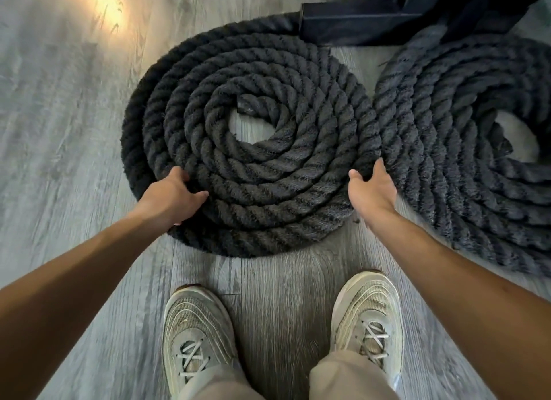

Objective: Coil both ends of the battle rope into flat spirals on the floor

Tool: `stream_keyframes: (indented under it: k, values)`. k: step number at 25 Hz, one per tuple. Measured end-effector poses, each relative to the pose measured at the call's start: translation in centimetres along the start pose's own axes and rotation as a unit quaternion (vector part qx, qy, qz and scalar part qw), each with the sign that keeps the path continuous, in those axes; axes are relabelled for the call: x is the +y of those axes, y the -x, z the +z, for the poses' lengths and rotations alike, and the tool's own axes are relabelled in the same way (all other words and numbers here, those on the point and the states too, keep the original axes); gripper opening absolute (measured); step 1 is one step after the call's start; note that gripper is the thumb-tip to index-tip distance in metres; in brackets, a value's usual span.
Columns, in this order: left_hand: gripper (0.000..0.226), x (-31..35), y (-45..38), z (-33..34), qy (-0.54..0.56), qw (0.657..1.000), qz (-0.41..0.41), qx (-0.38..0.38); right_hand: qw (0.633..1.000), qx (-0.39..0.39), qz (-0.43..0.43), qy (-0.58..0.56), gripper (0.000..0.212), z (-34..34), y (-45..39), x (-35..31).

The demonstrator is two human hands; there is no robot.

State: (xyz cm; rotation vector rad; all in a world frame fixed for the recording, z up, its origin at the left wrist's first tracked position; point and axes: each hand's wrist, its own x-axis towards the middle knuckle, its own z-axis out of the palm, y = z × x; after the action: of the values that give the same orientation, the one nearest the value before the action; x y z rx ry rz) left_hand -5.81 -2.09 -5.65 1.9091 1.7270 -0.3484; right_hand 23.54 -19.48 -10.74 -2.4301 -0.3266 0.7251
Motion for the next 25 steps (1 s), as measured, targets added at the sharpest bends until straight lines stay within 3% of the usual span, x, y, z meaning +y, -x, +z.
stream_keyframes:
  k: [2, 6, 15, 20, 25]
  values:
    - [0.083, 0.7, 0.3, -0.5, -0.124, 0.992, 0.006, 0.019, 1.000, -0.005, -0.003, 0.009, 0.075, 0.1, 0.0, 0.2]
    - [0.116, 1.4, 1.2, -0.4, -0.132, 0.991, 0.001, -0.023, 0.999, -0.005, -0.020, 0.036, 0.075, 0.0, -0.6, 0.0]
    - [0.122, -0.2, 1.7, 1.7, -0.131, 0.984, 0.099, 0.062, 0.993, -0.024, -0.038, 0.106, 0.075, -0.8, -2.6, -1.0]
    - [0.129, -0.3, 2.1, 1.2, -0.148, 0.979, 0.120, 0.079, 0.990, -0.025, -0.020, 0.138, 0.074, -0.9, -2.3, -2.1]
    - [0.132, -0.5, 2.1, 0.8, -0.149, 0.980, 0.119, 0.057, 0.969, -0.029, -0.044, 0.240, 0.078, -2.1, -2.0, -2.3]
